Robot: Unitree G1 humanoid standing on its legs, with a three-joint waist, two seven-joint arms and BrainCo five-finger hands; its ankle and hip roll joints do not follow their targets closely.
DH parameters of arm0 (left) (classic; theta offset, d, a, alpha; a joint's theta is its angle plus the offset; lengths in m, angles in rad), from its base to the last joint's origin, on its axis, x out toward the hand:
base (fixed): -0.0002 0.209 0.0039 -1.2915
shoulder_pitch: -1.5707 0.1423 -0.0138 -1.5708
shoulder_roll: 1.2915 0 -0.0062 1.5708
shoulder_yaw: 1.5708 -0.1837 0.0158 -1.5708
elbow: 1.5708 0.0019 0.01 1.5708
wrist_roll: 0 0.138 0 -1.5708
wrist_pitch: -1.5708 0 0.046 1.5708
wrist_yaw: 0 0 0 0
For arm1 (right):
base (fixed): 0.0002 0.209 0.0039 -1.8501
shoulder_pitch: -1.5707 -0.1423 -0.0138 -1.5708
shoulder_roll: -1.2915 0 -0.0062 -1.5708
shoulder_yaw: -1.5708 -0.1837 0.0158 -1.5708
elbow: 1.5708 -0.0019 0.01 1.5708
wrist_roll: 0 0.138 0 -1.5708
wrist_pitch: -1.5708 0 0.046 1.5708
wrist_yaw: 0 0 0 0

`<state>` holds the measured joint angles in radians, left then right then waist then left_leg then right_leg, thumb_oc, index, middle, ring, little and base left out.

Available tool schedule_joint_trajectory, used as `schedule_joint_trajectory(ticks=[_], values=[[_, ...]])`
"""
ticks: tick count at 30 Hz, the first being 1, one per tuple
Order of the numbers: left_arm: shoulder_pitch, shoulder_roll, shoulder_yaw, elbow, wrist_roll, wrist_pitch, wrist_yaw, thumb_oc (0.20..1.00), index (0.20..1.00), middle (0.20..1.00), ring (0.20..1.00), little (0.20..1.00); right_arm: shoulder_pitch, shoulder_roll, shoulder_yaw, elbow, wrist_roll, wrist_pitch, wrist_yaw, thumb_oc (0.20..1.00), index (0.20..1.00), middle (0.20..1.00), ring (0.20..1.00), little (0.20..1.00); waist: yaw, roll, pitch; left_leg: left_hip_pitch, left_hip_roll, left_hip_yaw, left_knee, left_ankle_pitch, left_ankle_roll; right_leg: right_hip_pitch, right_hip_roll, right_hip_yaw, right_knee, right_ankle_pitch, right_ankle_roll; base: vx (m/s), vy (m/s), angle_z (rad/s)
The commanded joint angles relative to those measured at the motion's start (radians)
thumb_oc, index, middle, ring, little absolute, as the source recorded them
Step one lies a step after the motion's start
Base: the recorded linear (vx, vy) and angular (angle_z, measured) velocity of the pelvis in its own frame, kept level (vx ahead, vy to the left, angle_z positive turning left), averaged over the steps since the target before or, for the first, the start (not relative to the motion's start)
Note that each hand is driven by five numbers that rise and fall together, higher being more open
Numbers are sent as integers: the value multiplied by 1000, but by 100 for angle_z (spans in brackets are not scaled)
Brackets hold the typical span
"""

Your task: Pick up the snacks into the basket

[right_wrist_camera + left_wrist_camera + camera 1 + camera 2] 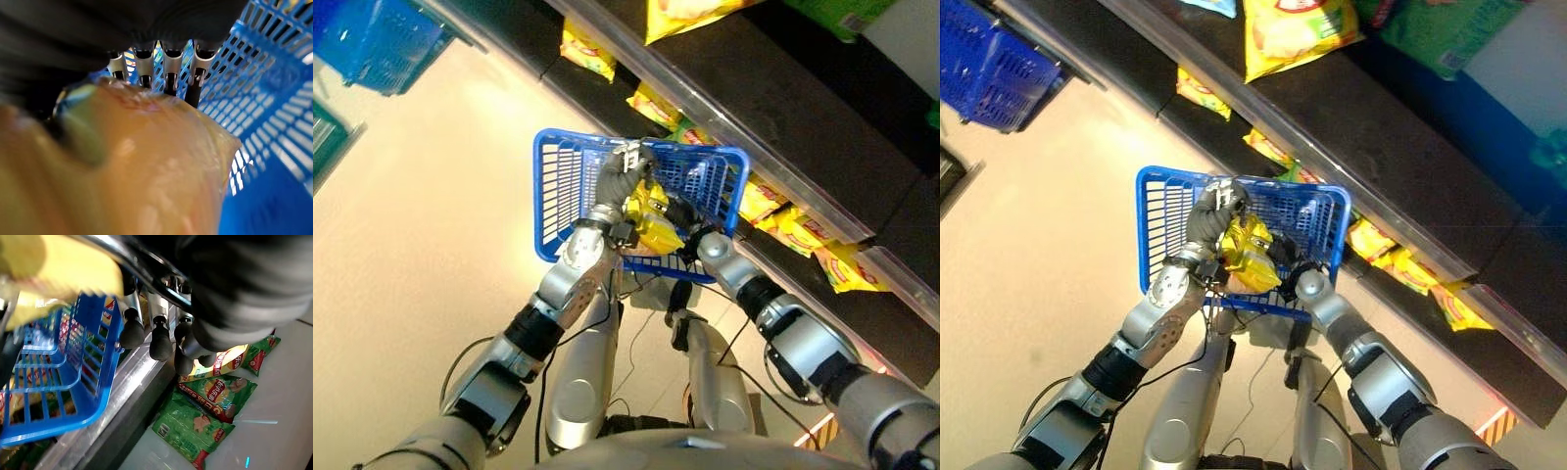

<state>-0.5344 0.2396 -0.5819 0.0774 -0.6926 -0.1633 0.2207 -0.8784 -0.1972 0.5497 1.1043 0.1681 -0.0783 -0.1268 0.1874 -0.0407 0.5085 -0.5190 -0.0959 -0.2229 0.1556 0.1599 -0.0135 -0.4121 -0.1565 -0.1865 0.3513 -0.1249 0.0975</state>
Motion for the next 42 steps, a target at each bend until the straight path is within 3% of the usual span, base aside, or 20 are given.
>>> schedule_joint_trajectory(ticks=[1, 8, 9, 10, 13, 15, 19, 20, 21, 27, 30, 33, 36, 38, 42], values=[[-163, -135, -59, -176, -32, -90, -74, 200, 200, 200, 200, 200, -149, -17, -30, -6, -4, -24, -54, 200, 200, 200, 200, 200, 32, 41, 11, -50, -50, 20, 160, -186, -14, 10, -66, 5, -194, 156, 50, 11, 2, 27], [-179, -127, -120, -198, -63, -65, -102, 200, 200, 200, 200, 200, -250, -99, -63, 151, -11, 6, -123, 213, 213, 213, 213, 213, 76, 87, 11, -84, -79, -11, 177, -188, -7, -3, -77, -19, -189, 152, 54, 31, 11, 23], [-181, -126, -119, -196, -64, -65, -104, 200, 200, 200, 200, 200, -250, -101, -55, 157, -19, 9, -121, 489, 489, 489, 489, 489, 79, 87, 11, -79, -79, -13, 179, -193, -7, 6, -76, -20, -192, 150, 55, 32, 3, 13], [-184, -123, -116, -189, -61, -66, -106, 200, 200, 200, 200, 200, -249, -103, -52, 162, -23, 14, -117, 1000, 1000, 1000, 1000, 1000, 77, 84, 11, -77, -83, -18, 175, -187, -8, 13, -77, -21, -201, 154, 57, 51, 10, 11], [-186, -116, -101, -186, -56, -70, -103, 200, 200, 200, 200, 200, -238, -96, -50, 148, -20, 17, -117, 1000, 1000, 1000, 1000, 1000, 74, 76, 11, -64, -85, -21, 174, -188, -6, 35, -76, -17, -217, 156, 60, 49, 32, 14], [-167, -88, -51, -182, -37, -74, -91, 200, 200, 200, 200, 200, -188, -85, -42, 84, -38, 10, -118, 1000, 1000, 1000, 1000, 1000, 63, 49, -6, -43, -79, -10, 172, -196, -2, 64, -77, -8, -243, 167, 65, 78, 67, 9], [-86, -36, 83, -159, 42, -79, -31, 200, 200, 200, 200, 200, 14, -83, -47, -256, -129, 8, -143, 1000, 1000, 1000, 1000, 1000, 15, -6, -41, -7, -59, 21, 178, -222, 4, 101, -74, 25, -273, 183, 71, 64, 87, -9], [-25, -9, 163, -139, 86, -82, -7, 200, 200, 200, 200, 200, 160, -112, -66, -478, -200, 9, -119, 1000, 1000, 1000, 1000, 1000, -17, -32, -64, 18, -47, 35, 173, -233, 6, 117, -75, 35, -288, 191, 74, 59, 69, -27], [-24, -10, 163, -140, 86, -82, -7, 200, 200, 200, 200, 200, 162, -113, -67, -481, -201, 11, -119, 1000, 1000, 1000, 1000, 1000, -19, -34, -67, 16, -49, 34, 169, -227, 7, 115, -77, 34, -289, 193, 75, 75, 78, -34], [191, 55, 367, -42, 139, -111, 6, 200, 200, 200, 200, 200, 602, -297, -208, -811, -306, -55, 38, 1000, 1000, 1000, 1000, 1000, -105, -89, -153, 107, -7, 103, 117, -239, 12, 157, -70, 67, -346, 239, 94, 60, 70, -39], [319, 87, 459, -32, 180, -116, -13, 200, 200, 200, 200, 200, 730, -330, -256, -879, -261, -88, 120, 1000, 1000, 1000, 1000, 1000, -111, -113, -178, 148, 26, 146, 118, -253, 18, 164, -57, 69, -332, 240, 102, 22, 44, -55], [383, 96, 515, 13, 214, -117, -23, 200, 200, 200, 200, 200, 824, -364, -295, -935, -197, -111, 189, 1000, 1000, 1000, 1000, 1000, -115, -115, -200, 189, 52, 163, 96, -248, 21, 202, -47, 89, -299, 210, 95, -3, -18, -105], [447, 99, 548, 53, 281, -111, -35, 200, 200, 200, 200, 200, 882, -367, -353, -937, -106, -127, 232, 1000, 1000, 1000, 1000, 1000, -121, -98, -244, 225, 89, 182, 60, -242, 20, 248, -73, 94, -288, 202, 90, -25, -43, -45], [465, 100, 557, 132, 351, -106, -21, 200, 200, 200, 200, 200, 913, -325, -427, -927, -2, -133, 235, 1000, 1000, 1000, 1000, 1000, -132, -91, -280, 246, 107, 196, 45, -240, 15, 276, -102, 106, -290, 234, 95, 1, -100, -49], [527, 71, 556, 199, 298, -97, -52, 200, 200, 200, 200, 200, 918, -222, -559, -915, 198, -158, 205, 1000, 1000, 1000, 1000, 1000, -158, -62, -344, 278, 147, 232, 10, -229, -2, 300, -155, 157, -314, 295, 117, -22, -166, -39]])
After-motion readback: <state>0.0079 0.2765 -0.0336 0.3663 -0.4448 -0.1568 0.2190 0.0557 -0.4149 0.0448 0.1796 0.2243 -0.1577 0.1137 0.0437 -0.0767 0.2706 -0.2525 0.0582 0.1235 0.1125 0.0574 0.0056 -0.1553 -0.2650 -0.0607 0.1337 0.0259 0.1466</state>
